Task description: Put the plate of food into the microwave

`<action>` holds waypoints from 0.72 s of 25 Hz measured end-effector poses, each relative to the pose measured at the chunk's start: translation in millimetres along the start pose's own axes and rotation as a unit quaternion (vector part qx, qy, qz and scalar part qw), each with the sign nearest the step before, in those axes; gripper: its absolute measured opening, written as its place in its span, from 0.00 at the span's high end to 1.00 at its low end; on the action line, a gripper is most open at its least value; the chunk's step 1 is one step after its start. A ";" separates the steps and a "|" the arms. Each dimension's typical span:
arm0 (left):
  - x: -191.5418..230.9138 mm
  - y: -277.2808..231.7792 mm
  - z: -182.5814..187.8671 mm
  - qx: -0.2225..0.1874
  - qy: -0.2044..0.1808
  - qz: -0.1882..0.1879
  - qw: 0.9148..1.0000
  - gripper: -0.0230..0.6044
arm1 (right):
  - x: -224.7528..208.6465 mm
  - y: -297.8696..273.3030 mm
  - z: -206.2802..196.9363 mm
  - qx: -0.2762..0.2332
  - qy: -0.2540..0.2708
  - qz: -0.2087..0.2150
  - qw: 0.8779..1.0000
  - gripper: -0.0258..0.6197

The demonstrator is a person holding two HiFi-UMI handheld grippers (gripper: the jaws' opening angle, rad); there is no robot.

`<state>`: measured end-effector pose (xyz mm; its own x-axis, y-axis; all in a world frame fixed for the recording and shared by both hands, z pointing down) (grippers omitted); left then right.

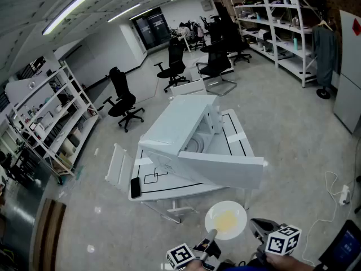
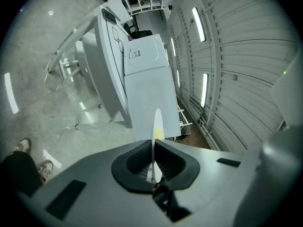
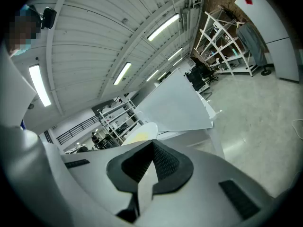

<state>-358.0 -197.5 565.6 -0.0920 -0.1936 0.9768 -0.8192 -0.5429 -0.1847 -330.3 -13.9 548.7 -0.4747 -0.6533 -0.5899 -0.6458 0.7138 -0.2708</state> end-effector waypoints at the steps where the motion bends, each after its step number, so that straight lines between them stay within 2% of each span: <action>1: -0.2 1.3 -1.3 0.001 0.000 0.000 1.000 0.94 | 0.5 1.4 -0.9 0.001 0.000 -0.001 1.000 0.96; 13: -0.3 9.7 -9.4 0.011 -0.003 0.000 1.000 0.94 | 5.9 12.8 -5.0 -0.020 -0.002 0.004 1.000 0.96; 18: 0.4 13.3 -13.9 0.020 0.009 -0.003 1.000 0.94 | 9.7 16.9 -10.7 -0.021 -0.008 -0.007 1.000 0.96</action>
<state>-376.7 -193.4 565.0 -0.0981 -0.1751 0.9797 -0.7969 -0.5758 -0.1827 -352.1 -10.9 546.6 -0.4556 -0.6583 -0.5992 -0.6764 0.6936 -0.2477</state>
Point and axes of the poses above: the fingertips, and each gripper's own axes: y backward along the fingers, x to its left, z out of its top, the point moved 3 cm from there along y, backward along the fingers, and after that the axes turned 2 degrees about y, right-handed, at the moved point
